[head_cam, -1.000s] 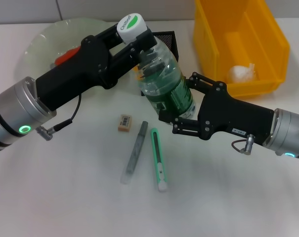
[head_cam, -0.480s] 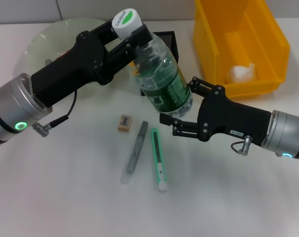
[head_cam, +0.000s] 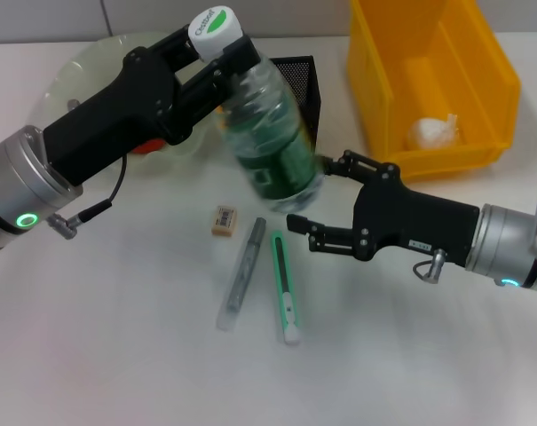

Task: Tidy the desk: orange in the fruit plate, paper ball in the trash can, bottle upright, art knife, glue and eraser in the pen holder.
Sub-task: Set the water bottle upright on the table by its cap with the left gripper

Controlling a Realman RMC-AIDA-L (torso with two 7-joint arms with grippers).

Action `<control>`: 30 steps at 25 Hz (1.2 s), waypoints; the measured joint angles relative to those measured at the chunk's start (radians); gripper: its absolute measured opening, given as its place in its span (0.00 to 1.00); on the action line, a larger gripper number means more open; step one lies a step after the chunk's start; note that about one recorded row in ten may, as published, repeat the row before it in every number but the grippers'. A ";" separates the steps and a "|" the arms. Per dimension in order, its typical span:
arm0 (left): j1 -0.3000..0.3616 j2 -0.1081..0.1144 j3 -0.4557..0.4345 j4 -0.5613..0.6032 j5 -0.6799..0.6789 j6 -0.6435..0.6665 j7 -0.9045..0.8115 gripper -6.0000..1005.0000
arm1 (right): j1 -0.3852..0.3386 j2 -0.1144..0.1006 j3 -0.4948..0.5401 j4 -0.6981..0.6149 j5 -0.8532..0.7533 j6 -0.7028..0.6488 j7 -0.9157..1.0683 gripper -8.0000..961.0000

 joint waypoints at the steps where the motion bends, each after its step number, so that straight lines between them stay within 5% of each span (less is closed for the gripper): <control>1: 0.002 0.001 -0.002 0.003 0.000 -0.001 0.000 0.43 | 0.001 0.000 -0.007 0.001 0.000 0.005 0.000 0.87; 19: 0.173 0.008 -0.011 0.198 0.001 -0.064 0.111 0.43 | 0.006 0.001 -0.083 -0.003 0.000 0.067 0.011 0.87; 30: 0.233 0.025 -0.058 0.217 0.002 -0.124 0.139 0.43 | 0.016 -0.002 -0.096 -0.004 0.000 0.091 0.068 0.86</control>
